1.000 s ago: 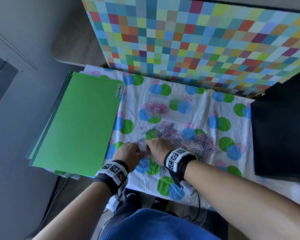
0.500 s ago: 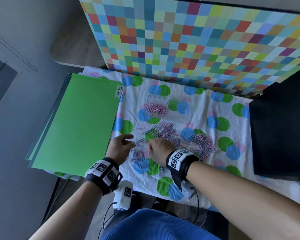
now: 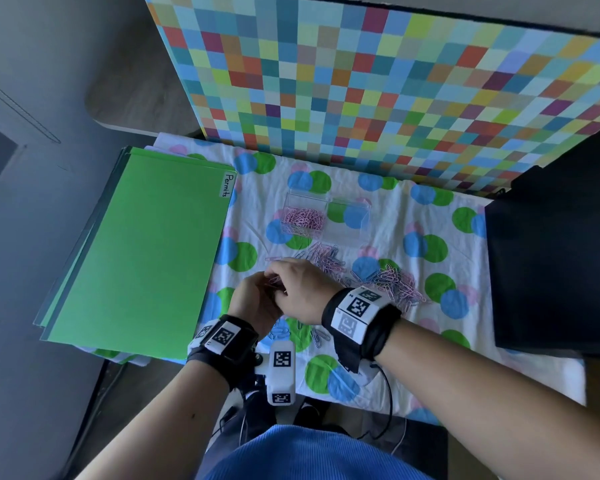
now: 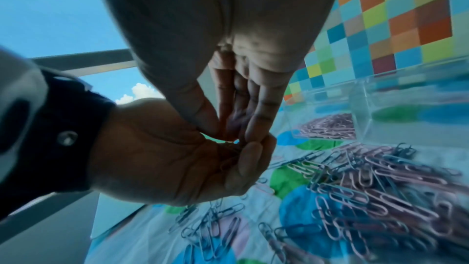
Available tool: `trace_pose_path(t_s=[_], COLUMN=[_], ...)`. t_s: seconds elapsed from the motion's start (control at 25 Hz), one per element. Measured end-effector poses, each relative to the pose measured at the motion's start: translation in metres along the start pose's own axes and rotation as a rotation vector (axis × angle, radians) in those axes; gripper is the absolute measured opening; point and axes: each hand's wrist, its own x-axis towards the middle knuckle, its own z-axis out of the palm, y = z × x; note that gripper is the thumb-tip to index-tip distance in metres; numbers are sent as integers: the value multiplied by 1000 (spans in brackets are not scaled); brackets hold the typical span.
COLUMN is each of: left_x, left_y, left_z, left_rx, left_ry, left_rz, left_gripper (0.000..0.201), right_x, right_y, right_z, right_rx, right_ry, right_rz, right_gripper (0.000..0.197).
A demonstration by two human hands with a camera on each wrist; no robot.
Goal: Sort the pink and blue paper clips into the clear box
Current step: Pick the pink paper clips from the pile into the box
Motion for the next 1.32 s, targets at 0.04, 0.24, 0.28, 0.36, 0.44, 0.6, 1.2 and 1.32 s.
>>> trace_pose_path(t_s=[0.04, 0.24, 0.28, 0.36, 0.44, 0.6, 1.2, 1.32], left_x=[1, 5, 8, 20, 34, 49, 50, 42], left_y=[-1, 17, 25, 43, 63, 89, 78, 50], left_z=[0, 11, 18, 35, 57, 91, 72, 56], left_rx=[-23, -80, -47, 49, 187, 575, 1313, 1569], left_ry=[-5, 42, 48, 56, 55, 28, 47, -40], left_rz=[3, -12, 0, 62, 133, 233, 651, 889], left_gripper=[32, 30, 30, 30, 29, 26, 33, 35], right_x=[-2, -22, -27, -37, -48, -68, -66, -58], right_y=[-2, 6, 14, 31, 46, 65, 80, 83], right_z=[0, -18, -25, -36, -39, -30, 9, 16], right_rx=[0, 219, 249, 265, 266, 272, 97, -87], right_ry=[-9, 226, 301, 399, 423, 415, 253, 196], right_rz=[-22, 6, 57, 150, 198, 237, 240, 240], right_gripper=[35, 43, 42, 39, 34, 29, 31, 47])
